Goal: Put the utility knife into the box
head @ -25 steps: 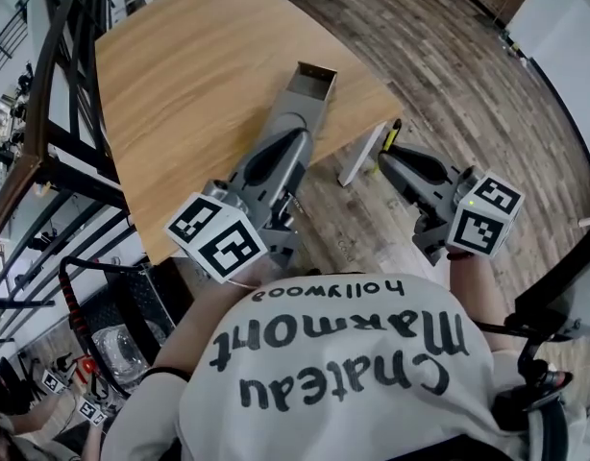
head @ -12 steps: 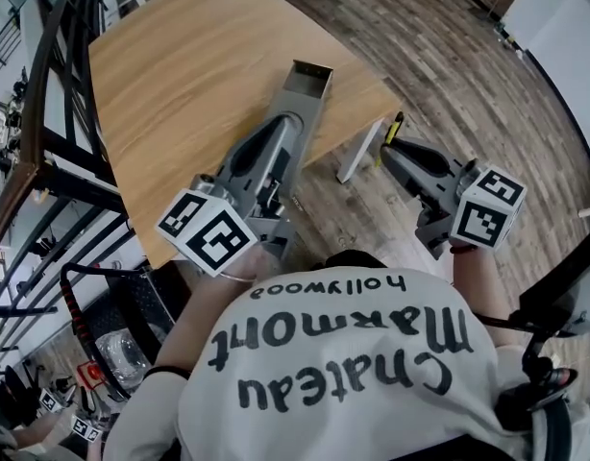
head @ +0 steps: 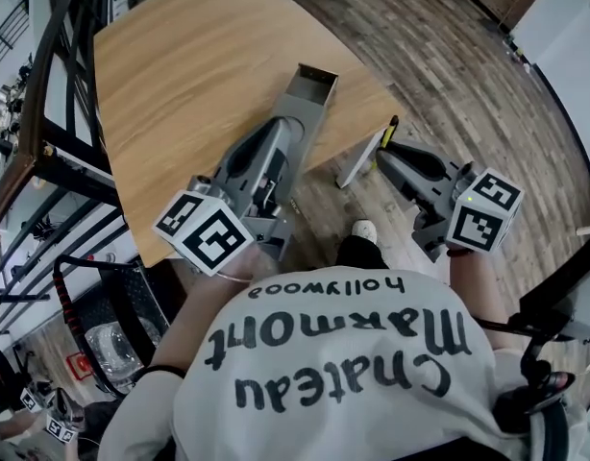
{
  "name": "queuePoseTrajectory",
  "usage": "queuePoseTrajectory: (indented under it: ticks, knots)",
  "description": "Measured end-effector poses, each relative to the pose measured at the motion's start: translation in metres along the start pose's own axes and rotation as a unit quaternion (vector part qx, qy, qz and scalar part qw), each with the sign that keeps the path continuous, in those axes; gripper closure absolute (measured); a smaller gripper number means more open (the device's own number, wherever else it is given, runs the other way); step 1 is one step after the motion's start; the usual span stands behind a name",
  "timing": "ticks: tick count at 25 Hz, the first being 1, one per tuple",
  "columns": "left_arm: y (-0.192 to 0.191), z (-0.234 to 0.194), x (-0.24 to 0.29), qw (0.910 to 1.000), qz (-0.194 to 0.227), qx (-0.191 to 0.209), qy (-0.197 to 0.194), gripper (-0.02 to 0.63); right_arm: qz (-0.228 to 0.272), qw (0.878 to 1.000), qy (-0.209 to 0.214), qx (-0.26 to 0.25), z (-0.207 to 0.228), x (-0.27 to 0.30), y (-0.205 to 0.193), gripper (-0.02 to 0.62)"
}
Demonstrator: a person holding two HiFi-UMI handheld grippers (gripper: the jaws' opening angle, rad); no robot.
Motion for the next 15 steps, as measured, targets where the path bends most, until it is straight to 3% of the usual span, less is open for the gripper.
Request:
queuePoseTrajectory:
  ticks: [5, 15]
  knots:
    - [-0.003, -0.006, 0.026, 0.9999, 0.002, 0.000, 0.012, 0.600, -0.004, 1.000, 0.014, 0.006, 0.033, 0.006, 0.017, 0.537]
    - [-0.002, -0.027, 0.077, 0.9969, 0.028, 0.003, 0.073, 0.600, -0.027, 0.997, 0.068, -0.008, 0.097, 0.026, 0.061, 0.538]
Point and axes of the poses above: the fingertips, and each gripper's own axes: x forward along the fingers, z to its right, y out of its top, the point moved 4 cm from there along -x, backward along the fingers, and after that the axes turned 8 degrees about x, right-handed, at the moved point
